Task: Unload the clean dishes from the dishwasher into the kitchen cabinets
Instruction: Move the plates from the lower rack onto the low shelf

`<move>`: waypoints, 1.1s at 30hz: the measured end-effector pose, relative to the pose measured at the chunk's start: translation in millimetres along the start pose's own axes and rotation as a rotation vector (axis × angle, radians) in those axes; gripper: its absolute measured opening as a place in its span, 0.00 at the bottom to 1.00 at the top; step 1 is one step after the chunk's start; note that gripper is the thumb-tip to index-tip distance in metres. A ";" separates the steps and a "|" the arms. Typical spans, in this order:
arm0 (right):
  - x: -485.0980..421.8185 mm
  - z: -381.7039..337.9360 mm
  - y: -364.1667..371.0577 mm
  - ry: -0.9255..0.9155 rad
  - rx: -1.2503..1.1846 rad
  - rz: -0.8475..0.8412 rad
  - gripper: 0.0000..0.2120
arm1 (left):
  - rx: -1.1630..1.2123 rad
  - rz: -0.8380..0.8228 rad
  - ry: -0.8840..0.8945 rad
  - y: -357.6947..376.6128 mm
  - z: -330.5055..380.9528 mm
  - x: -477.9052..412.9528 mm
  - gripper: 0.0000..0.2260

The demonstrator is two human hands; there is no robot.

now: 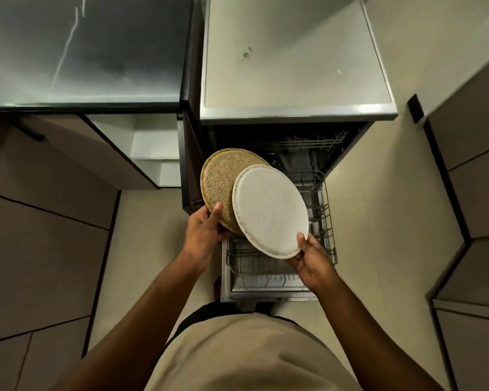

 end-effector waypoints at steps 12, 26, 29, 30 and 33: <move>27.6 -36.6 25.3 -0.119 0.127 -0.172 0.20 | 0.342 0.126 0.003 -17.5 -20.2 38.1 0.12; 58.2 15.5 126.6 -0.198 0.443 -0.283 0.24 | 0.479 0.310 0.111 -132.7 -9.0 99.3 0.12; 68.3 43.3 155.2 -0.216 0.510 -0.290 0.23 | 0.478 0.313 0.106 -168.7 -6.3 117.1 0.13; 70.5 54.1 165.3 -0.225 0.527 -0.286 0.23 | 0.483 0.314 0.105 -183.1 -5.0 124.0 0.13; 75.3 85.8 190.9 -0.243 0.563 -0.266 0.27 | 0.481 0.317 0.106 -222.8 -2.9 142.5 0.14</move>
Point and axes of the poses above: each hand's wrist, its own x-axis away from the middle knuckle, its own y-axis out of the palm, z = x × y, the point moved 6 cm from there along -x, towards the middle knuckle, and after that the axes turned 11 degrees about -z, right-handed, at the moved point
